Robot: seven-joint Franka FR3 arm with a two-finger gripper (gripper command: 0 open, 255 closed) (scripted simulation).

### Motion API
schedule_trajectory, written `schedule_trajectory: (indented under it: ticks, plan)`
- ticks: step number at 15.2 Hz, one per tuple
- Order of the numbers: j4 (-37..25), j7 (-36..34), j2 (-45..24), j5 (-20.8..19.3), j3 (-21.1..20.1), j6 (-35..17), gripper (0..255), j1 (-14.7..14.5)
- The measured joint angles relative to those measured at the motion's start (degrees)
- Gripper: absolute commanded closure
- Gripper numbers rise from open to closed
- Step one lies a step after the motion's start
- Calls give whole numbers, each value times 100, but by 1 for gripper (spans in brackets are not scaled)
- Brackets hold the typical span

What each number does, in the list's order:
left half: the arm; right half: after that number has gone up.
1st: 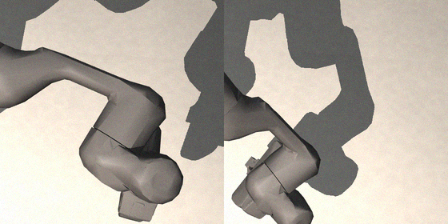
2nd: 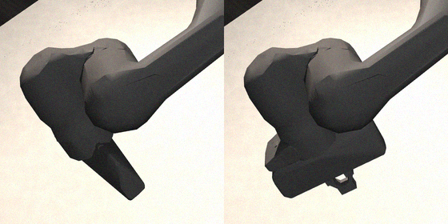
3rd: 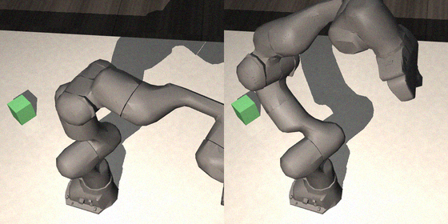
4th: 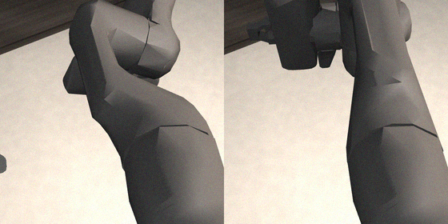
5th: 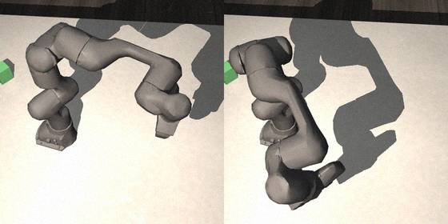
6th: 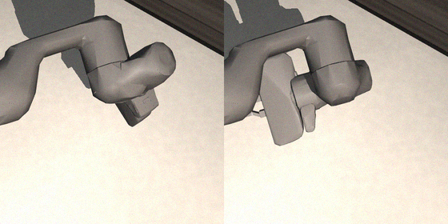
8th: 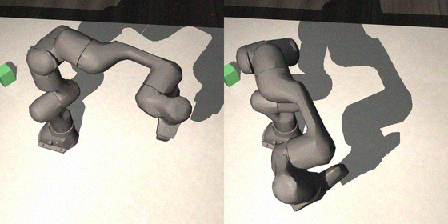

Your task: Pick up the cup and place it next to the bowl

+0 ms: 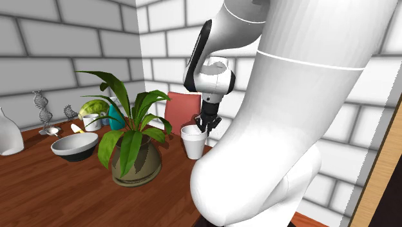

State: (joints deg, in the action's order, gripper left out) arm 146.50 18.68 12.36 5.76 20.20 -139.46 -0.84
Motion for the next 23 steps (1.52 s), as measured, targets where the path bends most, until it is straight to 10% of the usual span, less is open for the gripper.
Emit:
schedule_trajectory:
  ticks: [23]
  plan:
    - [-1043, -504, 948, -425, -240, 1935, 255, 155]
